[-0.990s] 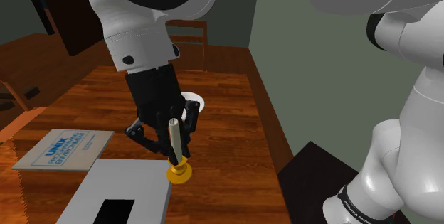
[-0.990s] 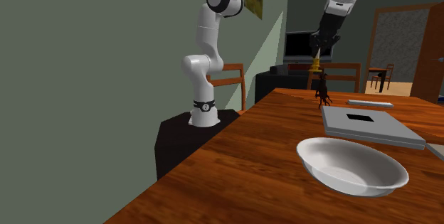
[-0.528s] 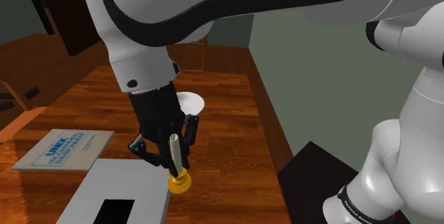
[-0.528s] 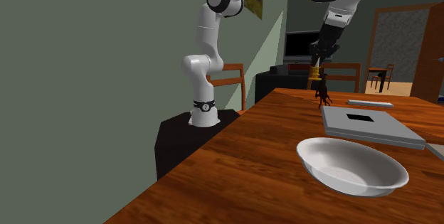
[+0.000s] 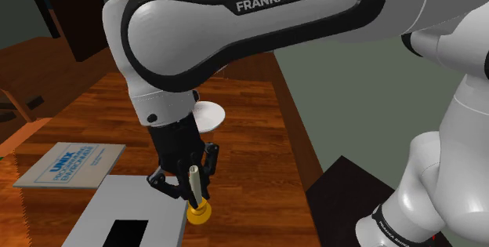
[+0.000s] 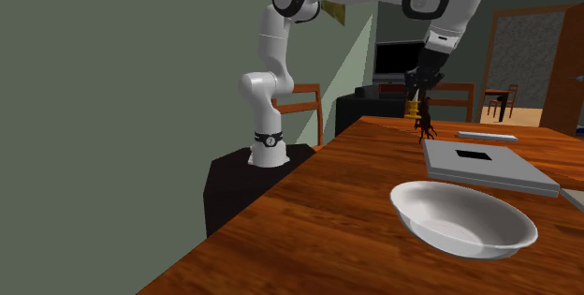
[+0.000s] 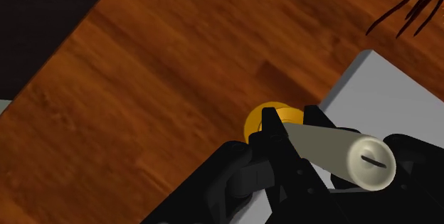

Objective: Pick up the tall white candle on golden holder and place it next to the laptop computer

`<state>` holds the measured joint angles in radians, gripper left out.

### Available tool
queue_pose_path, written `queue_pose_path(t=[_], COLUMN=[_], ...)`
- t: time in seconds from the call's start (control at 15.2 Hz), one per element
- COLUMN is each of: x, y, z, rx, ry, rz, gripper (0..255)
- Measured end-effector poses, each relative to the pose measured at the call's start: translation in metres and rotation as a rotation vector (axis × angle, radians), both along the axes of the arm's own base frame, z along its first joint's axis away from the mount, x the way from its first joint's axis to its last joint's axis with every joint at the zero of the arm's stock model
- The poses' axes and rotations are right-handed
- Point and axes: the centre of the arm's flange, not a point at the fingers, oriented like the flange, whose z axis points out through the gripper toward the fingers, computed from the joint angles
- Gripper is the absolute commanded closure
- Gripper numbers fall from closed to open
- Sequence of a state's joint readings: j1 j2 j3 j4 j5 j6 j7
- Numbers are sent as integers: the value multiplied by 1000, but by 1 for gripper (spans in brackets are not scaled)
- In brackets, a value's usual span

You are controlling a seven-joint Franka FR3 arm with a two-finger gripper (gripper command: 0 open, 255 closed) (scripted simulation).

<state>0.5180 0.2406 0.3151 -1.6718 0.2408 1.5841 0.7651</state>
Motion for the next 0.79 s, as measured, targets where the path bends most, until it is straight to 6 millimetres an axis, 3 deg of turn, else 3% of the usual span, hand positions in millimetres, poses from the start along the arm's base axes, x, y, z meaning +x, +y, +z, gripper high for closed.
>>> queue_pose_path(t=[0.79], x=[-1], y=[1], z=[-63], rx=[0], ry=[0], rz=[0], gripper=[255])
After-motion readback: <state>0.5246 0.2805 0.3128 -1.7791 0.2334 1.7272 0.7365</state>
